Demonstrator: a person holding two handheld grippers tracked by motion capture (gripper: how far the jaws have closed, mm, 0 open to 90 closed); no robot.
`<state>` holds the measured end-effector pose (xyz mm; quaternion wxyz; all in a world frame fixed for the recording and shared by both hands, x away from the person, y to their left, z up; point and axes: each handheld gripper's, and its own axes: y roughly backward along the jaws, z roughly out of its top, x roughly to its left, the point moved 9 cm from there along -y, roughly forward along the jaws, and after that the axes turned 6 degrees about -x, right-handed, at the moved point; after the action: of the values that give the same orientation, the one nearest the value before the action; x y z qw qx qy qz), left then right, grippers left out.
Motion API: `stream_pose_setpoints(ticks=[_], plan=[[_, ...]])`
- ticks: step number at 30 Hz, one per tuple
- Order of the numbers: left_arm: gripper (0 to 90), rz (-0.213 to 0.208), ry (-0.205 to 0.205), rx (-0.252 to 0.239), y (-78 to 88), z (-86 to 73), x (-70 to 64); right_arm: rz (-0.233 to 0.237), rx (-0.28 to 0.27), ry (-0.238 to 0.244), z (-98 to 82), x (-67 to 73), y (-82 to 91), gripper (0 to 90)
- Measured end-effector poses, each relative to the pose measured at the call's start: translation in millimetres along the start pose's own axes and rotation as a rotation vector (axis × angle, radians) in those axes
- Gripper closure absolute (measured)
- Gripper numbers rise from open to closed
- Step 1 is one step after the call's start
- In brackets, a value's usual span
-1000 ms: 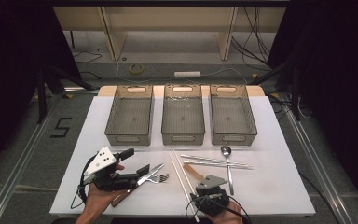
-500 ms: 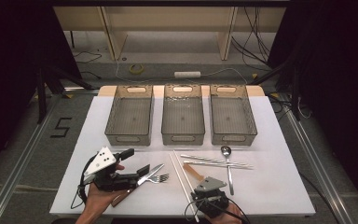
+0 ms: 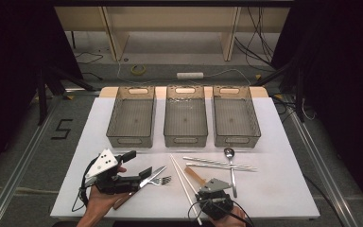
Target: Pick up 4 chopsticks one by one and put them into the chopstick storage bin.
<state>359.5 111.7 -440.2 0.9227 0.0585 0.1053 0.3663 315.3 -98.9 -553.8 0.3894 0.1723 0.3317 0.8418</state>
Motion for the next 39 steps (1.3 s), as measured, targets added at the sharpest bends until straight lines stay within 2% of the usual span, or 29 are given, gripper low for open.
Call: stream_pose_setpoints(ticks=[6, 13, 20, 21, 24, 25, 27, 29, 32, 34, 36, 39], plan=[[18.2, 0.001, -0.005, 0.000, -0.4, 0.0, -0.6, -0.002, -0.011, 0.004, -0.9, -0.7, -0.4, 82.7], [18.2, -0.001, -0.005, 0.003, -0.7, -0.2, -0.8, -0.007, -0.016, -0.019, -0.6, -1.1, -0.2, 84.3], [18.4, -0.009, -0.004, 0.012, -2.1, -1.0, -1.7, -0.009, -0.016, -0.014, 2.1, -4.4, 2.4, 84.4], [18.4, -0.014, -0.004, 0.020, -3.3, -1.7, -2.1, -0.009, -0.019, 0.002, 4.2, -5.1, 4.1, 84.5], [18.5, -0.052, -0.009, 0.074, -10.2, -7.5, -5.5, 0.000, -0.020, 0.006, 7.0, -6.3, 6.6, 84.5], [18.8, -0.081, -0.023, 0.118, -14.8, -12.0, -8.6, 0.002, -0.021, 0.005, 8.5, -6.8, 7.7, 84.5], [19.6, -0.103, -0.068, 0.185, -22.9, -20.0, -12.1, 0.006, -0.020, 0.016, 11.6, -9.8, 10.1, 84.5], [20.0, -0.146, -0.101, 0.268, -33.6, -30.3, -17.9, 0.012, -0.020, 0.020, 14.4, -12.4, 12.7, 84.5], [20.7, -0.193, -0.143, 0.355, -52.1, -41.6, -25.5, 0.021, -0.010, 0.035, 16.4, -13.7, 14.8, 84.5], [21.5, -0.200, -0.174, 0.382, -61.5, -45.5, -27.9, 0.026, -0.007, 0.042, 18.2, -13.9, 16.2, 84.5], [23.4, -0.234, -0.198, 0.416, -70.5, -50.5, -31.4, 0.036, -0.004, 0.047, 20.5, -13.8, 18.0, 84.5], [25.4, -0.262, -0.260, 0.460, -80.8, -58.3, -34.9, 0.046, 0.005, 0.062, 22.9, -14.3, 20.6, 84.5]])
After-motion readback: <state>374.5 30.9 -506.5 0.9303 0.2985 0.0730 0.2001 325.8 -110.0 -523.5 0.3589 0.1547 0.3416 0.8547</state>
